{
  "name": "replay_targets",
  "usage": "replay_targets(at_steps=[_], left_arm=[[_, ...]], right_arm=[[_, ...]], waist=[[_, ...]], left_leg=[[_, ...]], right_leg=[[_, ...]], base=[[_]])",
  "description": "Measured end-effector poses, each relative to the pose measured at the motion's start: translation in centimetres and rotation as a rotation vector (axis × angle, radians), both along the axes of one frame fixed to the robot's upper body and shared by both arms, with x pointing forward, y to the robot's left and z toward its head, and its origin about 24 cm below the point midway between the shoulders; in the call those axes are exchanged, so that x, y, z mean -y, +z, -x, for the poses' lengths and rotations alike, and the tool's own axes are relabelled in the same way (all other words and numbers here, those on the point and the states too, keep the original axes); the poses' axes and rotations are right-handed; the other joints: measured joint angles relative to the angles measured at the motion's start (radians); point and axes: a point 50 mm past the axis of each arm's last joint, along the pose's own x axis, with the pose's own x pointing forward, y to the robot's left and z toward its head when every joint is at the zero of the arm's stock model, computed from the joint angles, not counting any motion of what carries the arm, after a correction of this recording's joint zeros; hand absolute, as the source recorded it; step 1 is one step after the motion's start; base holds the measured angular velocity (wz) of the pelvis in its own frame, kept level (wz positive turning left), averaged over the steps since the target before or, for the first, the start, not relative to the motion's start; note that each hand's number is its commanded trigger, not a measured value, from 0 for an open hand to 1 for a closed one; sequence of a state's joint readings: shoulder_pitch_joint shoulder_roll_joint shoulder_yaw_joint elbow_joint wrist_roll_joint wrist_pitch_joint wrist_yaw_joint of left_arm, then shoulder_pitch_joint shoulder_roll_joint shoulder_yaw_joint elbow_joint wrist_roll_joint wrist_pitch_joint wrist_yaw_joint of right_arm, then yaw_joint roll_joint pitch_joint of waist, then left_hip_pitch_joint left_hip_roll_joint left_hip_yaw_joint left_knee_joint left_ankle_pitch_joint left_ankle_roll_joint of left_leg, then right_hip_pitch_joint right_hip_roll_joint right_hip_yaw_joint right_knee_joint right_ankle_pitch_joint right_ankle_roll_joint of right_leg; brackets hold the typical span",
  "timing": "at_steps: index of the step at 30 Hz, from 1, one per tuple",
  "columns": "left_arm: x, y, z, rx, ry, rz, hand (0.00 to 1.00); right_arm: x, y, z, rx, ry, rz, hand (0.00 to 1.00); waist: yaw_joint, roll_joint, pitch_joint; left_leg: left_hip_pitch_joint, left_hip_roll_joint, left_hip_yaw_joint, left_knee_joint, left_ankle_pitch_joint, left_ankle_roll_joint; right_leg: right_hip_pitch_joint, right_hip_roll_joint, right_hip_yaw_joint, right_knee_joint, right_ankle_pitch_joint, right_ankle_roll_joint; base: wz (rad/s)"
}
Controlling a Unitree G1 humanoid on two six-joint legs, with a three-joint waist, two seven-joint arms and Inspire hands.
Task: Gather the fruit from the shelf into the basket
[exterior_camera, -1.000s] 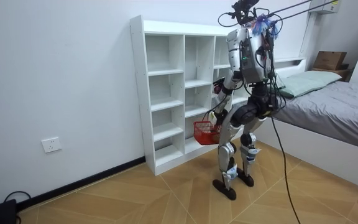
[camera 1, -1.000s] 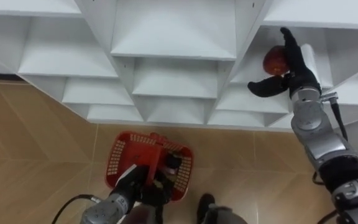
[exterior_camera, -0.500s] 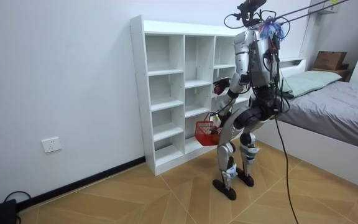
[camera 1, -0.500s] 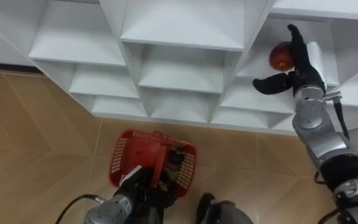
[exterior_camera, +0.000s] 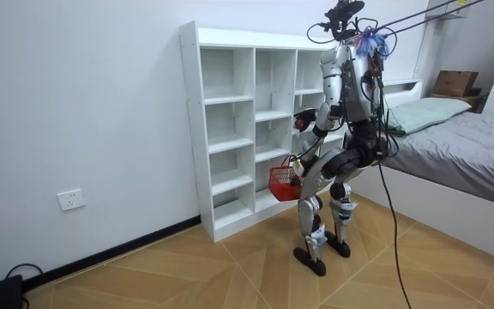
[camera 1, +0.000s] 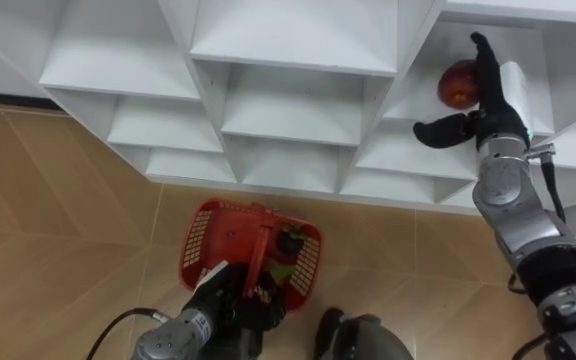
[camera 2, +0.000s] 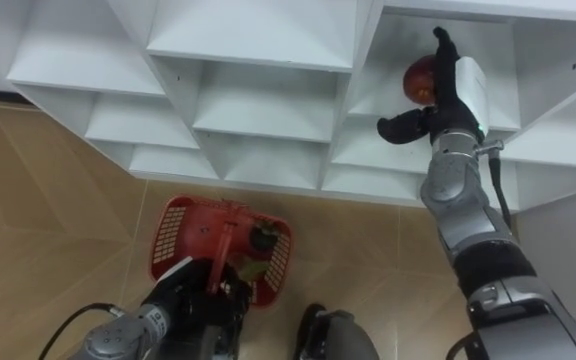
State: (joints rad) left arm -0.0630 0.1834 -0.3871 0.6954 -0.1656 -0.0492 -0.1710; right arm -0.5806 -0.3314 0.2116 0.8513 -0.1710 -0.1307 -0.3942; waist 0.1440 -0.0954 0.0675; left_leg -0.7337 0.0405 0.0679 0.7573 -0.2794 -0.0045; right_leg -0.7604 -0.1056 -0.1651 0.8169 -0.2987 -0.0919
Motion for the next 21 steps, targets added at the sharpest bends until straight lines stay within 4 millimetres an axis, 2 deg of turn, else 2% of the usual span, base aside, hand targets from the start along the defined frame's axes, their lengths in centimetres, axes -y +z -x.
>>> replay_targets(at_steps=[1,2,3,6,21], left_arm=[[0.0,0.04,-0.03,0.002,0.0,0.0,1.0],[0.0,0.09,-0.07,0.005,-0.001,0.0,1.0],[0.0,0.1,-0.08,0.006,-0.001,0.0,1.0],[0.0,0.11,-0.08,0.006,-0.001,0.0,1.0],[0.16,0.07,0.0,0.004,-0.01,-0.001,1.0]], right_arm=[[0.02,0.02,-0.01,0.001,0.0,0.001,0.0],[0.06,0.1,-0.03,0.004,0.0,0.002,0.1],[0.15,0.13,-0.03,0.004,-0.002,0.004,0.62],[0.28,0.17,-0.02,0.004,-0.004,0.007,1.0],[0.61,0.27,-0.03,0.002,-0.01,0.016,1.0]], waist=[[0.0,0.0,-0.0001],[0.0,0.0,-0.0001],[0.0,0.0,-0.0001],[0.0,0.0,-0.0001],[0.002,0.001,0.0002]], left_leg=[[-0.003,0.0,0.0,0.0,0.0,0.0],[-0.006,0.0,0.0,0.0,0.0,0.0],[-0.007,0.0,0.0,0.0,0.0,0.0],[-0.007,0.0,0.0,-0.001,0.0,0.0],[-0.004,0.0,0.001,-0.009,0.0,-0.001]], right_leg=[[-0.002,0.0,0.0,0.0,0.0,0.0],[-0.006,0.0,0.0,0.0,0.0,0.0],[-0.008,0.0,0.0,0.0,0.0,0.0],[-0.008,0.0,0.0,-0.001,0.0,0.0],[-0.007,0.002,0.001,-0.007,0.0,0.0]], base=[[0.0],[0.0],[0.0],[0.0],[0.0]])
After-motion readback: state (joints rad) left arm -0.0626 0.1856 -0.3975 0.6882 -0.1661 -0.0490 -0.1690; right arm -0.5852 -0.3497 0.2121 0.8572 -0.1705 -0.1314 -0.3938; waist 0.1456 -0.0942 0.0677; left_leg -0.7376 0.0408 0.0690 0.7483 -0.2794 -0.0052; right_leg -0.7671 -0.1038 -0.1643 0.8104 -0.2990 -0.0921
